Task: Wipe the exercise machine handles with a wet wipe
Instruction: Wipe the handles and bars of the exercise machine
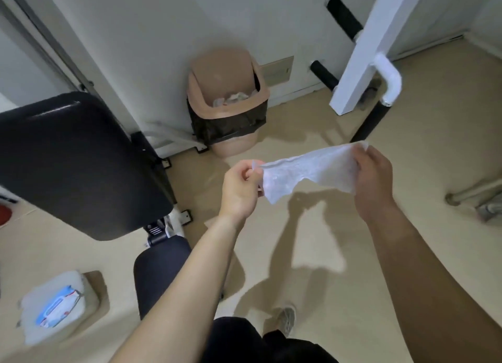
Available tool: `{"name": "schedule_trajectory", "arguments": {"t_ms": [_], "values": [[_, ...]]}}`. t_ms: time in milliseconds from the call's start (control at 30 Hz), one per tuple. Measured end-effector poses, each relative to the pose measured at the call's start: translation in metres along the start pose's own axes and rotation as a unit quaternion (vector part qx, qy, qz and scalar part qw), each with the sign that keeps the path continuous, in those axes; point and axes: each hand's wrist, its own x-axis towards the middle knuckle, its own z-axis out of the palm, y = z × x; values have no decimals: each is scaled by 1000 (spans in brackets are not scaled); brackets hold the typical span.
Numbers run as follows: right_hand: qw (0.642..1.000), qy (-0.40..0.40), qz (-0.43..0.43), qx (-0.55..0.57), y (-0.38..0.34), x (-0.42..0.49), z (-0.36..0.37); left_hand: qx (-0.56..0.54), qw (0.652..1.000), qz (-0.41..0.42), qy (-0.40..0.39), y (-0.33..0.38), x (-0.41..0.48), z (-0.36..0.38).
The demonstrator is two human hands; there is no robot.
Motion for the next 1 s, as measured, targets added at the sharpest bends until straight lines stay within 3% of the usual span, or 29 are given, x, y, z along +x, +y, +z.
{"name": "schedule_trajectory", "arguments": {"t_ms": [233,400,667,800,1000], "values": [[997,71,8,30,-14,92,-66,21,999,33,25,23,52,112],[995,101,0,22,-6,149,-78,-25,999,29,-14,31,92,166],[984,175,-8,-6,-6,217,-90,-8,994,43,-98,40,140,233],[988,149,-8,-23,2,242,-98,27,991,54,-120,38,152,250],[996,69,-14,-63,12,276,-93,14,996,40,-75,38,158,265]]}}
